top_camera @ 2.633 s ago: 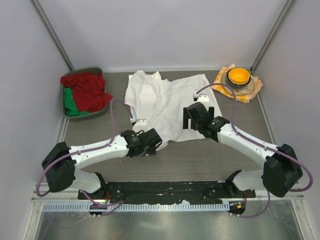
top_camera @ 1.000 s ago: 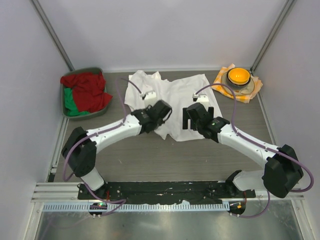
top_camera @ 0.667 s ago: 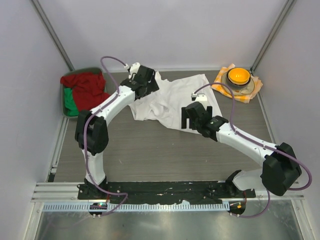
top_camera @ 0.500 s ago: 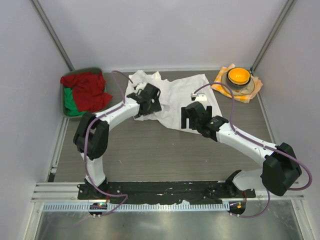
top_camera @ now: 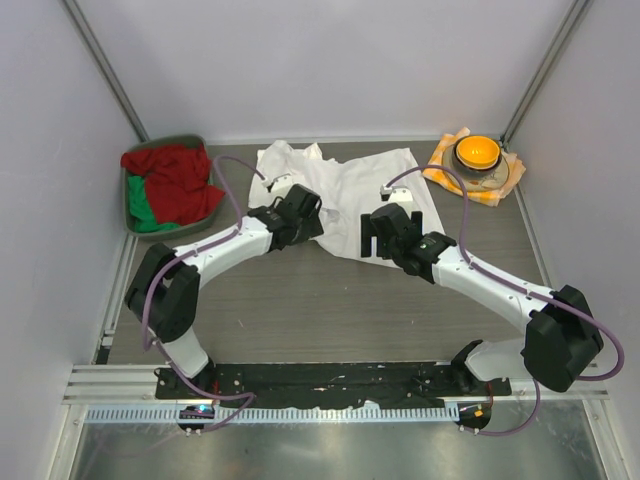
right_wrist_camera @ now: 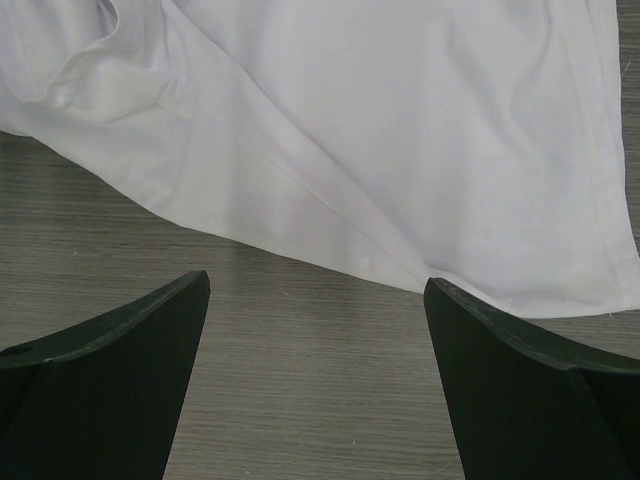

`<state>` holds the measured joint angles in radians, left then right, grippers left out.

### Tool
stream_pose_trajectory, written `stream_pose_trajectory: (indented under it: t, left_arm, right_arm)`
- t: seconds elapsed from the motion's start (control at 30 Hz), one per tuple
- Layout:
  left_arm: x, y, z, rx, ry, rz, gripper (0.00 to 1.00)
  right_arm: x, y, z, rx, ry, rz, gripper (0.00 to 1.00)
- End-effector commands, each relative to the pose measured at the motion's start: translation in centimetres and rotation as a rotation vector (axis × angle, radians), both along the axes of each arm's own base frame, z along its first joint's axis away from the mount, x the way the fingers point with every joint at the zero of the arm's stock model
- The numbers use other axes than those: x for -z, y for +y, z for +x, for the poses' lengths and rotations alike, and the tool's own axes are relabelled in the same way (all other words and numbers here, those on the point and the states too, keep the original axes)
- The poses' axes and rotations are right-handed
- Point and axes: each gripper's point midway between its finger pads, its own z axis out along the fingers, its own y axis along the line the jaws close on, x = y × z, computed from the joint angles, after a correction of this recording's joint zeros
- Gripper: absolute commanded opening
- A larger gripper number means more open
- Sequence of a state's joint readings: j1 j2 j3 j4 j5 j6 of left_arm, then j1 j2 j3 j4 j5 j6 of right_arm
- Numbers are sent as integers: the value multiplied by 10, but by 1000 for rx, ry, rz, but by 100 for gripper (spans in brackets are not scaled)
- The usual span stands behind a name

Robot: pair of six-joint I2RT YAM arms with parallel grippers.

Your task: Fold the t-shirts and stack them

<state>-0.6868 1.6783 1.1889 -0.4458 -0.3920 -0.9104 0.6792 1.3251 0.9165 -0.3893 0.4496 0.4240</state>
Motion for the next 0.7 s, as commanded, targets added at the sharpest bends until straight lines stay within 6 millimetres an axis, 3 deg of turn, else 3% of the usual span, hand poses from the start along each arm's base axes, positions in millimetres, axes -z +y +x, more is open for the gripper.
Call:
stream_pose_trajectory:
  t: [0.0, 0.03, 0.13, 0.17, 0.4, 0.67]
  left_arm:
    - [-31, -10, 51, -45, -131, -42, 70]
    - [-31, -15, 59, -39, -128, -57, 54]
    - [-37, -13, 81, -65, -158, -83, 31]
    - [-31, -10, 85, -70, -141, -90, 28]
    - [-11, 0, 108, -122, -127, -104, 27]
    - [16, 17, 113, -191, -90, -122, 32]
  right_arm:
    - [-17, 6, 7, -1, -53, 33, 95]
    - [-18, 6, 7, 0, -57, 36, 95]
    - [-20, 6, 6, -1, -61, 37, 95]
    - [-19, 6, 6, -1, -60, 36, 95]
    - [-15, 9, 6, -15, -49, 33, 95]
    - [-10, 11, 6, -26, -35, 33, 95]
